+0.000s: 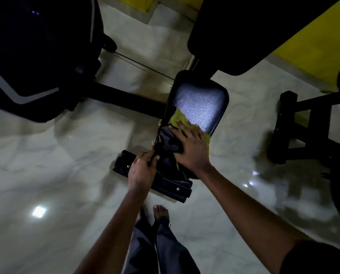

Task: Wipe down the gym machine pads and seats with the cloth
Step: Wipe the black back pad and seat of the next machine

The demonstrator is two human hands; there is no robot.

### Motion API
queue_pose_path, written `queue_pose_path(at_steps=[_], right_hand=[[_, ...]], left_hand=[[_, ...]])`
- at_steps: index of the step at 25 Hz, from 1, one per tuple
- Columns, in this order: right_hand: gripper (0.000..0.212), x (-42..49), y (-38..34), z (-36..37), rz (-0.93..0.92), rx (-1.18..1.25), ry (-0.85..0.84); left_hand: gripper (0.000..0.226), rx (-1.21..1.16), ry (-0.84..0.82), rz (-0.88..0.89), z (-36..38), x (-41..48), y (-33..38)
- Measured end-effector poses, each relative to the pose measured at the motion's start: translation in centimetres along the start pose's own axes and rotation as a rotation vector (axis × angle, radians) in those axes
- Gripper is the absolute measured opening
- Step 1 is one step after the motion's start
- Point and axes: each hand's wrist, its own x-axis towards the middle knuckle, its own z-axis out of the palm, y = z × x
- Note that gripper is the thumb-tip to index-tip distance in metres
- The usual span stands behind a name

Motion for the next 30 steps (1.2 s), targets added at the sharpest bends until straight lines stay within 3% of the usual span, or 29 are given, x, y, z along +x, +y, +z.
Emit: queue_pose_path(at_steps=[3, 6, 11, 17, 20, 26, 30], right_hand=[[0.080, -2.3, 2.2, 0.0, 0.078, 0.072, -0.009], [0.073, -2.2, 3.9, -0.1, 0.340, 0.188, 0.090], [0.069, -1.1, 2.9, 0.7, 0.624, 0.401, 0.299], [0.074, -7.4, 0.8, 2.1, 0.470, 0.480, 0.209], [0.074, -4.7, 2.1, 1.0, 0.534, 0.509, 0.245], [0.076, -4.4, 1.2, 0.5, 0.744, 0.614, 0.285], [0.081, -9.7, -1.7, 1.4, 0.611, 0.503, 0.095]], left_hand=[[0.040, 0.131, 0.024, 0.030, 0.0, -0.2, 0.4], [0.041, 0.152, 0.057, -0.017, 0.0, -1.0, 1.3], [0.041, 0.082, 0.070, -0.121, 0.6, -0.6, 0.8], [0.040, 0.057, 0.111, -0.114, 0.7, -0.5, -0.2], [0.039, -0.016, 0.102, -0.073, 0.3, -0.5, -0.5], [0.046, -0.044, -0.149, -0.074, -1.6, 1.3, -2.6], [0.060, -0.158, -0.258, -0.125, -1.4, 1.6, -3.8]])
